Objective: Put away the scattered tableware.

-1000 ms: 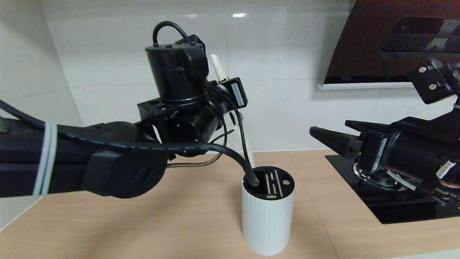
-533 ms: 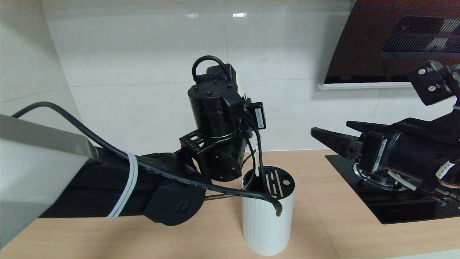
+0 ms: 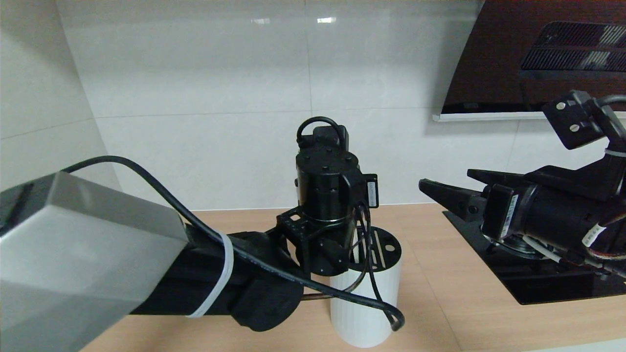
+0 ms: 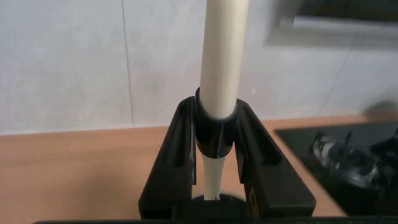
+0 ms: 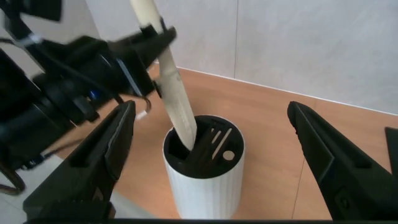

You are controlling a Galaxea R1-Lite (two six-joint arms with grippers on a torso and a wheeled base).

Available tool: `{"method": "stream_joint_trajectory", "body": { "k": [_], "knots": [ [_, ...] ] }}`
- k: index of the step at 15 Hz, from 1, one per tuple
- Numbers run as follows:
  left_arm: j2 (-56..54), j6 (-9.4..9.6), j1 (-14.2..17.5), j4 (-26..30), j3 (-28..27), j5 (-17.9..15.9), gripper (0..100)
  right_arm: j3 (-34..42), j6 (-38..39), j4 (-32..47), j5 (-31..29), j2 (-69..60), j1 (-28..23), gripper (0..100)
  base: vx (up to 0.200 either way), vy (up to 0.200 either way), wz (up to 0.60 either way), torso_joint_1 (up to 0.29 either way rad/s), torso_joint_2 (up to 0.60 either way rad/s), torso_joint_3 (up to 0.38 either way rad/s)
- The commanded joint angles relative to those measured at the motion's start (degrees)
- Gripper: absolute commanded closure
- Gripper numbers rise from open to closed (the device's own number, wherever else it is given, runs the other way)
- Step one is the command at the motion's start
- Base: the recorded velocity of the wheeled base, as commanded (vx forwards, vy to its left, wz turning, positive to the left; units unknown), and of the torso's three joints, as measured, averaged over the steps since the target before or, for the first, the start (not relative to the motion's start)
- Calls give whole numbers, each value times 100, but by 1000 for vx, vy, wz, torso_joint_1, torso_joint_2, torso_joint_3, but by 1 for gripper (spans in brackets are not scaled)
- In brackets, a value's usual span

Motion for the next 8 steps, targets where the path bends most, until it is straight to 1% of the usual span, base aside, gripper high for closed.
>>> {"method": "stream_joint_trajectory", "body": {
  "k": [1,5,8],
  "knots": [
    [220,-23,-78,-11,106,5,100,11,1,-3,1,21,-3,0,0,0,0,0,0,0],
    [422,-173,-96,7,281,5,100,37,-8,-3,1,39,-3,0,0,0,0,0,0,0],
    [475,-190,-149,-2,457,5,100,46,1,-3,1,39,-3,0,0,0,0,0,0,0]
  ]
}}
